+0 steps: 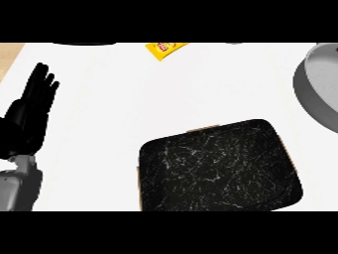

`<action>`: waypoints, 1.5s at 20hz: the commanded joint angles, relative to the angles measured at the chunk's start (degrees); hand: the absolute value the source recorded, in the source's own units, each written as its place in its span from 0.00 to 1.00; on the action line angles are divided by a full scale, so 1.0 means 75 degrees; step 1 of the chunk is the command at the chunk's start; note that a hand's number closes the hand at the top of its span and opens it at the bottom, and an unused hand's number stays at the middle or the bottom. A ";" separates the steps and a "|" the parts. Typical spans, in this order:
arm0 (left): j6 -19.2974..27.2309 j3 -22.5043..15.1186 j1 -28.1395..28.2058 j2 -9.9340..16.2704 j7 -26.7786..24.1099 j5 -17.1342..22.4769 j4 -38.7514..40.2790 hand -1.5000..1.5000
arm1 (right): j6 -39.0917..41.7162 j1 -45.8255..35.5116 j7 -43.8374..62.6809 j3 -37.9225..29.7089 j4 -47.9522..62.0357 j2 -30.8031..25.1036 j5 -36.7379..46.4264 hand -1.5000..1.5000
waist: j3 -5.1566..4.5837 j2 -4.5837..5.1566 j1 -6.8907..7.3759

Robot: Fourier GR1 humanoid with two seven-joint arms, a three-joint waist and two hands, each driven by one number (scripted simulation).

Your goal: Pick the croissant from the tray and place it in the pot

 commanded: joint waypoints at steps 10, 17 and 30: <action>-0.0238 0.0103 -0.0137 -0.0023 -0.0348 0.0059 0.0340 0.50 | -0.0891 -0.2197 -0.1864 -0.0613 0.5536 -0.0398 0.0279 1.00 | 0.0023 0.0086 0.0236; -0.0254 0.0144 -0.0318 0.0033 0.0063 0.0177 0.0115 0.50 | 0.0399 -0.2522 -0.2880 -0.1166 0.6481 -0.0298 -0.0510 0.00 | 0.0037 0.0074 0.0236; -0.0326 0.0139 -0.0099 0.0049 -0.0074 0.0089 0.0183 0.50 | 0.2498 -0.2592 -0.4395 -0.3459 0.6983 -0.1570 -0.2937 0.00 | 0.0042 0.0088 0.0139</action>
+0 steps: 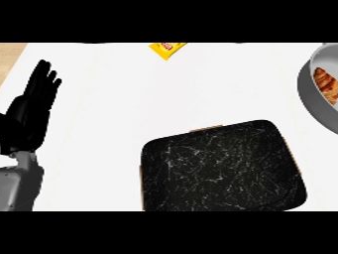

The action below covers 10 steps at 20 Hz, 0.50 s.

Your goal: Pick the croissant from the tray and place it in the pot

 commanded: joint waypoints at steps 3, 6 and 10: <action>-0.0004 0.0224 -0.0024 0.0076 0.0055 0.0108 0.0003 0.50 | 0.1146 0.0318 -0.0230 -0.0567 0.0418 -0.0955 -0.0594 0.00 | -0.0008 -0.0022 -0.0043; -0.0257 0.0328 0.0079 0.0230 -0.0070 0.0219 0.0092 0.50 | 0.1488 0.0699 -0.0577 -0.0659 0.0515 -0.1112 -0.0707 0.00 | -0.0004 -0.0011 -0.0023; -0.0044 0.0137 0.0341 -0.0067 -0.0211 0.0050 -0.0077 0.50 | 0.2236 0.1265 -0.0941 -0.0847 0.0632 -0.1536 -0.0908 0.00 | 0.0006 -0.0011 -0.0060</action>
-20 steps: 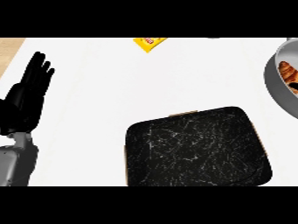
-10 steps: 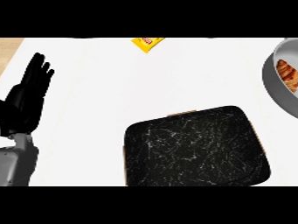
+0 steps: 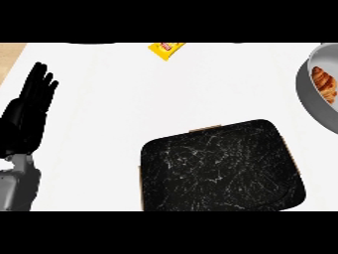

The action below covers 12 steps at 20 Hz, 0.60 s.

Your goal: Pick the croissant from the tray and place it in the pot

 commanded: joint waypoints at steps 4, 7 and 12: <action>-0.0094 -0.0002 0.0294 0.0003 0.0018 0.0068 -0.0353 0.50 | 0.0806 0.0768 -0.0432 -0.0141 0.0191 -0.0566 -0.0145 0.00 | 0.0019 0.0008 0.0089; 0.0041 0.0103 0.0048 0.0039 0.0112 -0.0012 -0.0127 0.50 | 0.1455 0.0880 -0.0238 -0.0125 0.0237 -0.1041 -0.0164 0.00 | 0.0014 0.0000 -0.0015; -0.0025 -0.0081 0.0045 -0.0034 0.0258 -0.0028 -0.0278 0.50 | 0.1378 0.1025 -0.0405 -0.0194 0.0252 -0.1030 -0.0239 0.00 | 0.0021 0.0008 0.0009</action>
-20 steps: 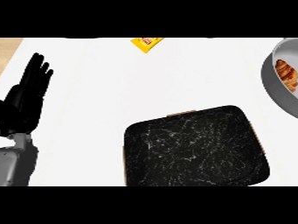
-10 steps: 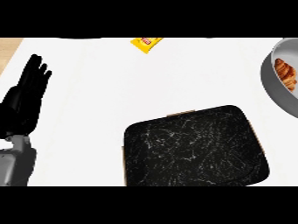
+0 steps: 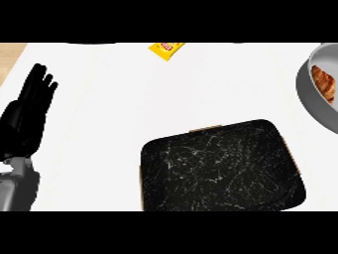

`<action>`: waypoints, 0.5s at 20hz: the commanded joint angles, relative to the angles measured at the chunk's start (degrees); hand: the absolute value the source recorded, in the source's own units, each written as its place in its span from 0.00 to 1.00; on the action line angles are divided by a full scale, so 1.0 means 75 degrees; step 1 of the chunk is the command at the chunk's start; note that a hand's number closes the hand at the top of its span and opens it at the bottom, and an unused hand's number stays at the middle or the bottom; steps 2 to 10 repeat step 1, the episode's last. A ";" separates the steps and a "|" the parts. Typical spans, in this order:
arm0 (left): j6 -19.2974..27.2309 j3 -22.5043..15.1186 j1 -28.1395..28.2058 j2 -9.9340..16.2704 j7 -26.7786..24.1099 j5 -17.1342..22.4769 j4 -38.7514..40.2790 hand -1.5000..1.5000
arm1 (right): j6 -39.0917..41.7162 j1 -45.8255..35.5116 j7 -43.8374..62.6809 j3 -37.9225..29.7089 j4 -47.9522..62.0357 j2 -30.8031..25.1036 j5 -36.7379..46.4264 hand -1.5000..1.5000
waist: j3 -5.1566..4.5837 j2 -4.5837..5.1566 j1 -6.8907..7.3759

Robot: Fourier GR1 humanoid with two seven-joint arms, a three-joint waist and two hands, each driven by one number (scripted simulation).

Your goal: Pick the croissant from the tray and place it in the pot

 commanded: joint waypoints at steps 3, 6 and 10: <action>-0.0060 -0.0023 0.0164 -0.0002 -0.0140 -0.0049 -0.0042 0.50 | 0.0210 0.0332 -0.0307 -0.0032 0.0047 0.0047 -0.0058 0.00 | 0.0000 -0.0006 -0.0014; -0.0060 -0.0023 0.0164 -0.0002 -0.0140 -0.0049 -0.0042 0.50 | 0.0210 0.0332 -0.0307 -0.0032 0.0047 0.0047 -0.0058 0.00 | 0.0000 -0.0006 -0.0014; -0.0060 -0.0023 0.0164 -0.0002 -0.0140 -0.0049 -0.0042 0.50 | 0.0210 0.0332 -0.0307 -0.0032 0.0047 0.0047 -0.0058 0.00 | 0.0000 -0.0006 -0.0014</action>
